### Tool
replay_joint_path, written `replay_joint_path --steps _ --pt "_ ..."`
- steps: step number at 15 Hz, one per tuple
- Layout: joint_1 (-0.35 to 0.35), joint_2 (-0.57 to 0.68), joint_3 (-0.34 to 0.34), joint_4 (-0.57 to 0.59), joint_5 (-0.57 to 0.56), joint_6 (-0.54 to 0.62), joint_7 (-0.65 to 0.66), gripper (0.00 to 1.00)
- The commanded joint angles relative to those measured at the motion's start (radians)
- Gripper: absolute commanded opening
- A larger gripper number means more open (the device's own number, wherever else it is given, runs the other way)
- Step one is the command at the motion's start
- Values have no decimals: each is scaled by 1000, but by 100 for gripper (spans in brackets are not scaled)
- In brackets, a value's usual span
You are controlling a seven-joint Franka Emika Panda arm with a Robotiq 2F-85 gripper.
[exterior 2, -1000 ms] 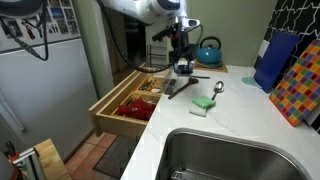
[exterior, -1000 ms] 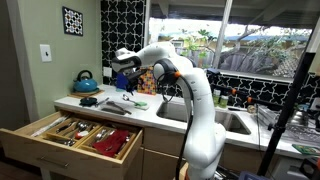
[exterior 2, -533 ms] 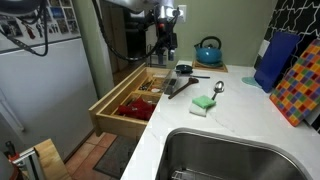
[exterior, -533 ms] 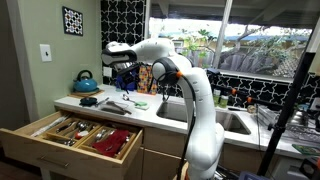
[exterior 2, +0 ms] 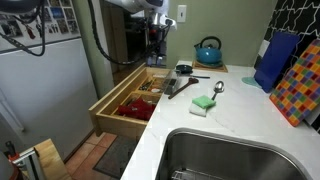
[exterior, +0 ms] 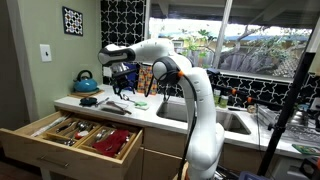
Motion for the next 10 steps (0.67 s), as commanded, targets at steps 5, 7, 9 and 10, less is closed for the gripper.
replay_joint_path --steps 5,7,9,10 --pt "-2 -122 59 -373 285 293 16 100" --pt "4 -111 73 -449 299 351 -27 100" --pt "16 -95 84 -519 271 437 -63 100" --pt "20 -85 84 -538 261 475 -57 100"
